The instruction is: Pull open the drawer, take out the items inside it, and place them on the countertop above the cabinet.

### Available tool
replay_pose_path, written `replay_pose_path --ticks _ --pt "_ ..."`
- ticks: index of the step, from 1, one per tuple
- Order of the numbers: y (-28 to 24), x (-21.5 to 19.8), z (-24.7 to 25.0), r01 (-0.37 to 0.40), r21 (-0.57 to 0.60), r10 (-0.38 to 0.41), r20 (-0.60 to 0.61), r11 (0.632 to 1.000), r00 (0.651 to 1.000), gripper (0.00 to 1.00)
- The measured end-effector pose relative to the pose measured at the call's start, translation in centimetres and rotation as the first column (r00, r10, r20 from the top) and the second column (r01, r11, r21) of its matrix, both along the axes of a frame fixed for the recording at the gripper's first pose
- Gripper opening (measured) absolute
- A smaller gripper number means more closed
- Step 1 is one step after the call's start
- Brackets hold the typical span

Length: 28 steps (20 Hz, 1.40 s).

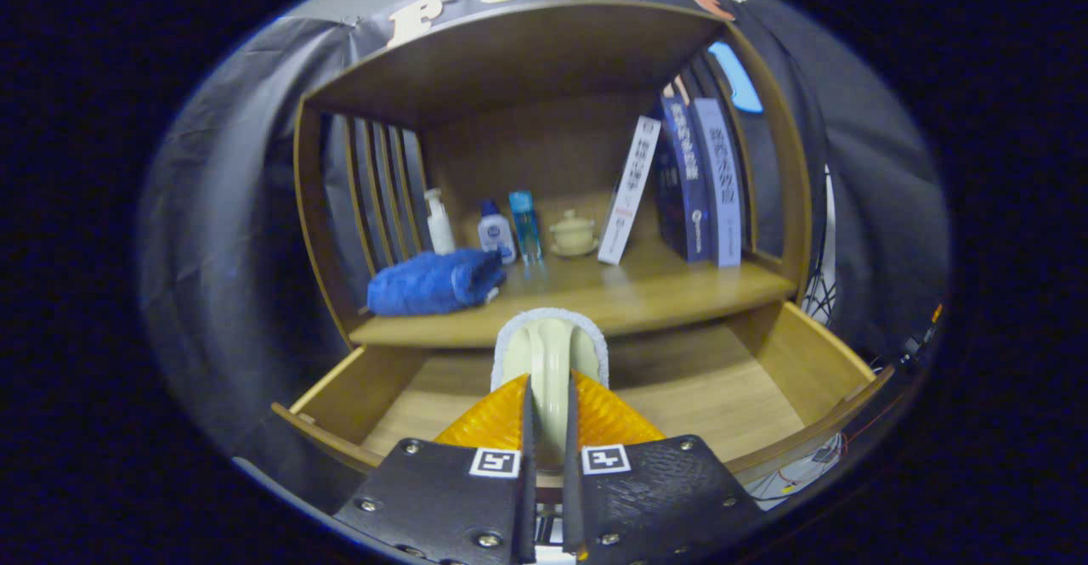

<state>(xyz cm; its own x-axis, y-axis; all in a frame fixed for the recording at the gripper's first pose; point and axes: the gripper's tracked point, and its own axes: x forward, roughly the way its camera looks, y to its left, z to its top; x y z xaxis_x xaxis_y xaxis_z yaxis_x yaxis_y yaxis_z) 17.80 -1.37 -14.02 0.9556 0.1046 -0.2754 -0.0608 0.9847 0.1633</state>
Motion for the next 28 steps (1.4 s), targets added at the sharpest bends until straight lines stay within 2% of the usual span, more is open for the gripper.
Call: replay_pose_path --ticks 4,8,11,15,18,22,27,28 --pt "-1.5 0.5 6.6 0.047 -0.072 -0.037 0.134 0.996 0.990 0.12" --pt "-1.4 1.7 12.0 0.068 -0.120 -0.043 0.198 0.990 0.979 0.12" --pt "-1.0 2.7 15.9 0.068 -0.115 -0.039 0.239 0.991 0.970 0.12" --pt "-0.7 4.8 19.1 0.079 -0.127 -0.044 0.263 0.989 0.964 0.12" --pt "-0.7 7.3 17.4 0.076 -0.153 -0.047 0.180 0.985 0.982 0.12" --pt "-0.9 11.3 10.9 0.056 -0.148 -0.058 -0.012 0.987 0.998 0.12" --pt "-0.8 14.7 0.8 0.030 -0.115 -0.060 -0.270 0.993 0.961 0.12" --pt "-0.1 14.8 -0.5 0.008 -0.091 -0.035 -0.308 0.996 0.951 0.12"
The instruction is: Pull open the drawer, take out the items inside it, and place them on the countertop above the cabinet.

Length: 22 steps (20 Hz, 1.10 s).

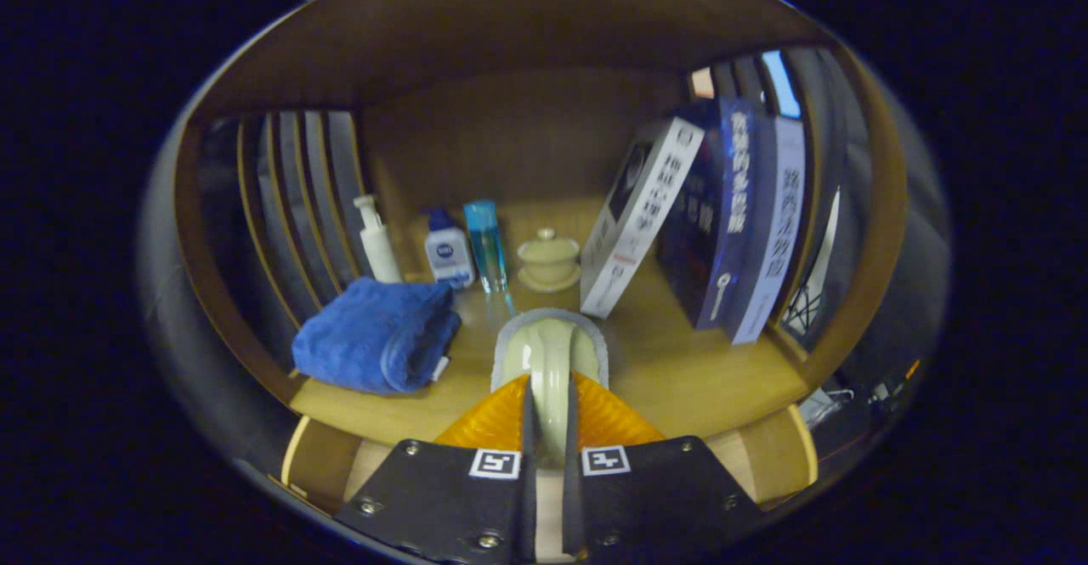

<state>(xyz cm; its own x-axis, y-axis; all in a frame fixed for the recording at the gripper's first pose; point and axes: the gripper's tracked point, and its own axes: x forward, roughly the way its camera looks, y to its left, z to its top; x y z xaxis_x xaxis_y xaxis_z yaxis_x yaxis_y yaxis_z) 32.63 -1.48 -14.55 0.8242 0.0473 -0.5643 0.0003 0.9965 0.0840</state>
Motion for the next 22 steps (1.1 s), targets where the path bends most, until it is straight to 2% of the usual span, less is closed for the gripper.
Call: replay_pose_path --ticks 4,8,11,12,14,19,22 --pt "1.1 3.3 -1.3 0.037 0.087 -0.043 0.064 0.996 0.997 0.17" --pt "1.6 6.0 -1.3 0.038 0.106 -0.051 0.122 0.994 0.991 0.16" --pt "1.4 7.4 -1.2 0.044 0.085 -0.056 0.145 0.995 0.988 0.17" --pt "0.6 6.8 -2.5 0.068 0.018 -0.069 0.088 0.998 0.994 0.16" --pt "0.4 7.5 -1.5 0.067 -0.057 -0.058 0.151 0.996 0.987 0.32" --pt "1.5 4.7 0.5 0.071 -0.128 -0.039 0.238 0.989 0.971 1.00" --pt "2.6 2.2 2.4 0.057 -0.118 -0.023 0.277 0.991 0.961 1.00"
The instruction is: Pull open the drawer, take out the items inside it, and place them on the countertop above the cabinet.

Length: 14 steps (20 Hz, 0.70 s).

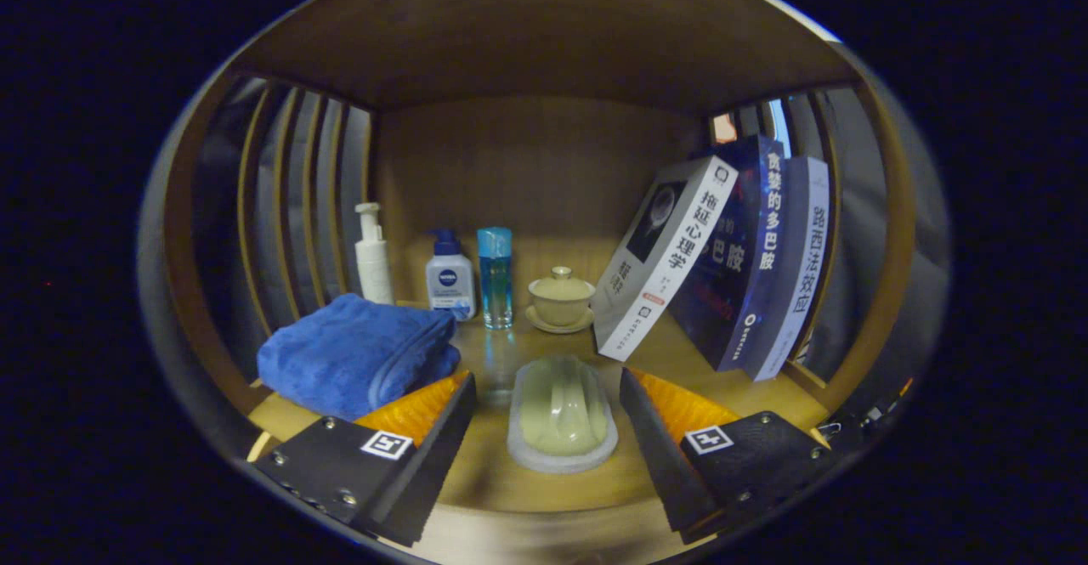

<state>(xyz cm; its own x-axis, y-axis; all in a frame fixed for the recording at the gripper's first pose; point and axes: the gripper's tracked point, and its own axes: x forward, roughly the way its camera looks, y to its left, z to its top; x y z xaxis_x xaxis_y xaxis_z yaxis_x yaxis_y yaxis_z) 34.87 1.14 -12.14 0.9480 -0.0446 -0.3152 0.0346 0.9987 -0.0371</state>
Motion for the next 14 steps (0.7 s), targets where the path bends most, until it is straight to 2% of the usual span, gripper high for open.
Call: replay_pose_path --ticks 5,14 --pt "1.6 -5.2 3.8 -0.041 0.043 0.039 0.052 0.998 0.998 1.00" --pt "2.6 -17.2 9.7 -0.100 0.028 0.096 0.123 0.995 0.988 1.00"
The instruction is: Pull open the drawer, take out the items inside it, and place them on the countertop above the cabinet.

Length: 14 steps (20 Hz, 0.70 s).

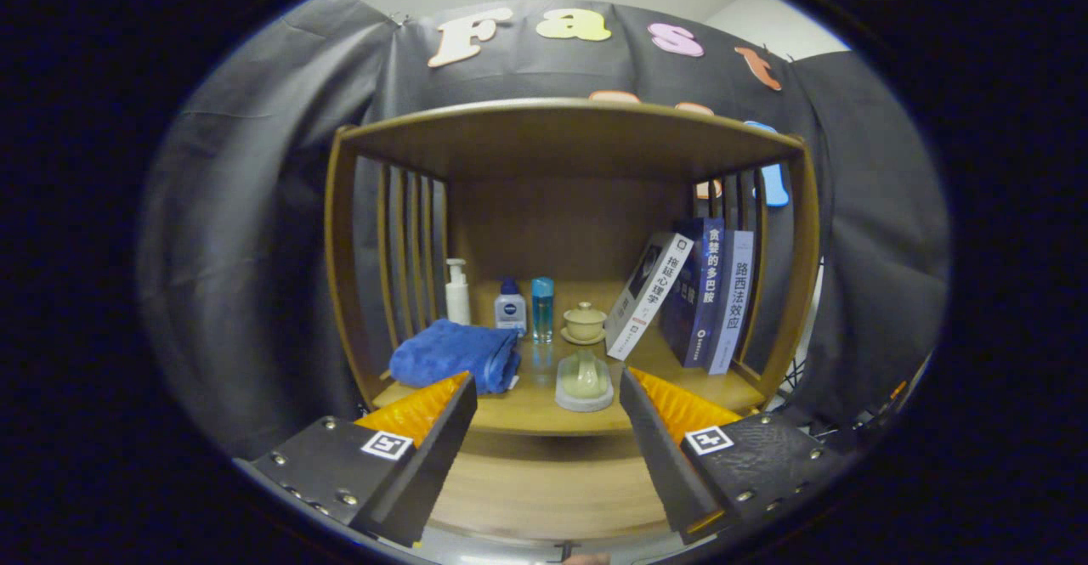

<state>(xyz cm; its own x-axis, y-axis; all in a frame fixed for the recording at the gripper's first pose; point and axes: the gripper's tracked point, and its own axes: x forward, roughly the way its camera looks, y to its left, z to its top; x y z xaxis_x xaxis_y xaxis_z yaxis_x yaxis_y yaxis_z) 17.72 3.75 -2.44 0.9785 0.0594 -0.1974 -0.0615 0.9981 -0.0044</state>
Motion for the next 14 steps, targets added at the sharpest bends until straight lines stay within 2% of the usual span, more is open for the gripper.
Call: replay_pose_path --ticks 2,7,9,12,14 --pt "0.2 -3.3 0.8 -0.015 -0.012 0.015 0.029 1.000 0.999 1.00" --pt "-1.4 -10.8 -0.1 0.030 -0.055 -0.025 0.094 0.998 0.995 1.00" --pt "-1.2 -12.4 -1.5 0.022 -0.049 -0.018 0.080 0.999 0.997 1.00" --pt "0.0 -14.0 -4.1 -0.015 0.020 0.015 0.039 1.000 0.999 1.00" --pt "-0.4 -14.5 -5.7 -0.003 0.031 0.001 0.040 1.000 0.999 1.00"
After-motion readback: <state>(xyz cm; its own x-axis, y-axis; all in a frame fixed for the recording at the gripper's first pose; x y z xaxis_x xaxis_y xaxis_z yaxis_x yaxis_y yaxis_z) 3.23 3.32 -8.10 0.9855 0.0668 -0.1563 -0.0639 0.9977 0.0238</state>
